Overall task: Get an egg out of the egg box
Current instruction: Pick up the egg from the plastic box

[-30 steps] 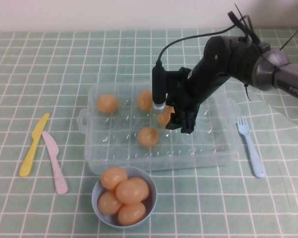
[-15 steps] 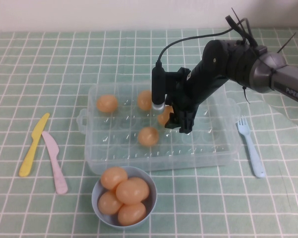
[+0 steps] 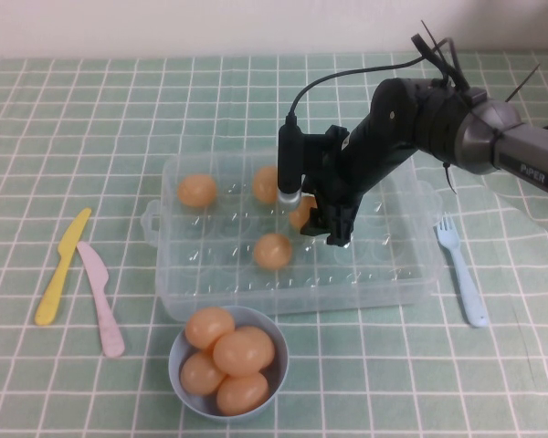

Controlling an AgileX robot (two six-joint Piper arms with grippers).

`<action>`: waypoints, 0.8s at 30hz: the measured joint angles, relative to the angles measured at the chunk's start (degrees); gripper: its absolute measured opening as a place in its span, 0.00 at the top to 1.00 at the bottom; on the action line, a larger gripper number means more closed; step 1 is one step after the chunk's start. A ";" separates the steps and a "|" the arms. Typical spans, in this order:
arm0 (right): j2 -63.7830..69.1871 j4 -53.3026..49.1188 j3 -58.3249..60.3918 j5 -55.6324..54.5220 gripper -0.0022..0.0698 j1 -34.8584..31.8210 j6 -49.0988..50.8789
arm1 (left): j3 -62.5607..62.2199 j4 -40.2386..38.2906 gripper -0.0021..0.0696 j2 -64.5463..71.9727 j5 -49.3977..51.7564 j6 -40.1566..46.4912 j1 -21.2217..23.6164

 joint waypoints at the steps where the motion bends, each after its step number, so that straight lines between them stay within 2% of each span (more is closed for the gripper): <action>1: 0.00 0.00 0.00 -0.11 0.30 0.00 0.00 | 0.00 0.00 0.98 0.00 0.00 0.00 0.00; 9: 0.00 0.00 0.00 -0.11 0.31 0.00 0.00 | 0.00 0.00 0.98 0.00 0.00 0.00 0.00; 15: 0.00 0.00 0.00 -0.11 0.41 0.00 0.00 | 0.00 0.00 0.98 0.00 0.00 0.00 0.00; 19: 0.00 0.02 0.00 0.32 0.42 0.00 0.16 | 0.00 0.00 0.98 0.00 0.00 0.00 0.00; 24: -0.89 0.15 -0.08 2.09 0.42 0.00 6.52 | 0.00 0.00 0.98 0.00 0.00 0.00 0.00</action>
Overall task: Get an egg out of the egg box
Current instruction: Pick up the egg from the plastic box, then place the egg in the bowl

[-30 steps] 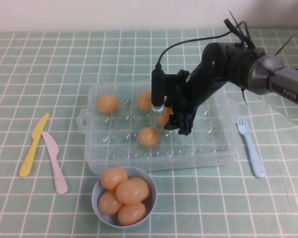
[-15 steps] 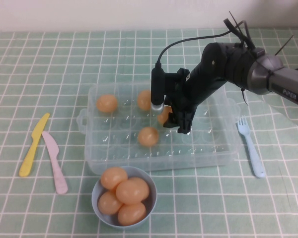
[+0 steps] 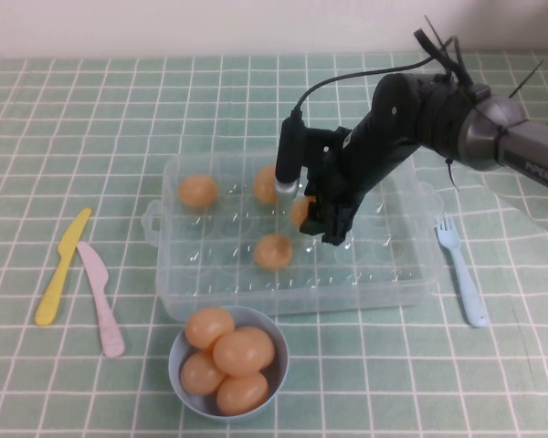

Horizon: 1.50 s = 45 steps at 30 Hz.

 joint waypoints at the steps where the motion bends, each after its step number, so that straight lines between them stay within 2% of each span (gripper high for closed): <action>1: -0.80 -0.13 0.00 0.75 0.42 0.00 2.59 | 0.00 0.00 0.98 0.00 0.00 0.00 0.00; 7: -8.83 -1.21 0.00 4.19 0.42 0.11 28.43 | 0.00 0.00 0.98 0.00 0.00 0.00 0.00; 12: -14.16 -3.19 0.00 11.14 0.42 2.28 50.61 | 0.00 0.00 0.98 0.00 0.00 0.00 0.00; 17: -16.50 -3.55 0.00 20.09 0.42 6.50 60.35 | 0.00 0.00 0.98 0.00 0.00 0.00 0.00; 21: -18.09 -3.55 1.95 21.62 0.42 10.09 63.08 | 0.00 0.00 0.98 0.00 0.00 0.00 0.00; 27: -19.82 -3.45 9.41 17.73 0.42 13.24 63.55 | 0.00 0.00 0.98 0.00 0.00 0.00 0.00; 45: -14.96 -3.26 11.90 10.44 0.42 16.09 62.64 | 0.00 0.00 0.98 0.00 0.00 0.00 0.00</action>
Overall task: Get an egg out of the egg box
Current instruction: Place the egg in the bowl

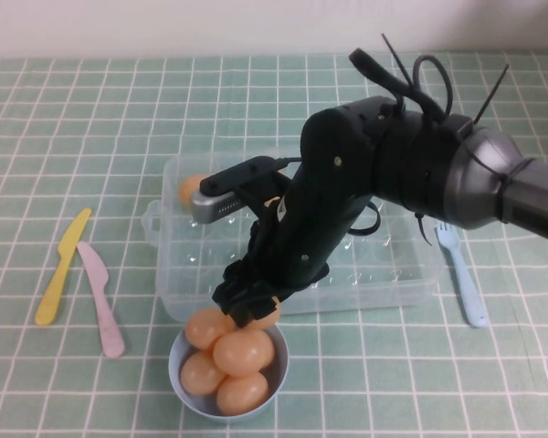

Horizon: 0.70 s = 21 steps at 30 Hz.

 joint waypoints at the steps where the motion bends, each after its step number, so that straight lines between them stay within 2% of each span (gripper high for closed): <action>1: 0.30 0.00 0.00 0.01 0.42 0.04 -0.03 | 0.00 0.00 0.98 0.00 0.00 0.00 0.00; 21: 1.92 0.40 0.00 -0.68 0.42 0.13 -0.14 | 0.00 0.00 0.98 0.00 0.00 0.00 0.00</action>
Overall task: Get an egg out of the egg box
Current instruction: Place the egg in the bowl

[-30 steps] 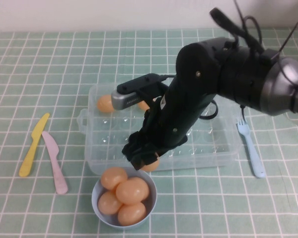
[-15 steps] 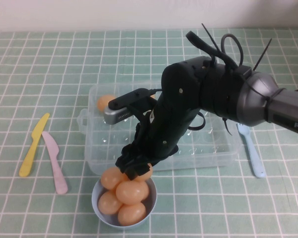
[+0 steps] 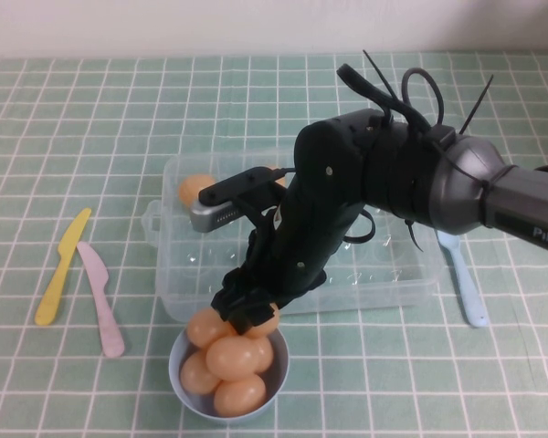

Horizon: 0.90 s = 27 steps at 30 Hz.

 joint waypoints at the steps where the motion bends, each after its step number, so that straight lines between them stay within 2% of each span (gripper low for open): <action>1: 0.04 0.00 0.00 0.27 0.42 0.00 0.00 | 0.00 0.00 0.98 0.00 0.00 0.00 0.00; 15: 0.25 0.00 0.00 1.72 0.33 0.00 0.00 | 0.00 0.00 0.98 0.00 0.00 0.00 0.00; 21: 0.25 0.12 0.00 2.51 0.19 0.00 0.00 | 0.00 0.00 0.98 0.00 0.00 0.00 0.00; 27: -1.23 0.12 0.00 2.78 0.16 0.00 0.00 | 0.00 0.00 0.98 0.00 0.00 0.00 0.00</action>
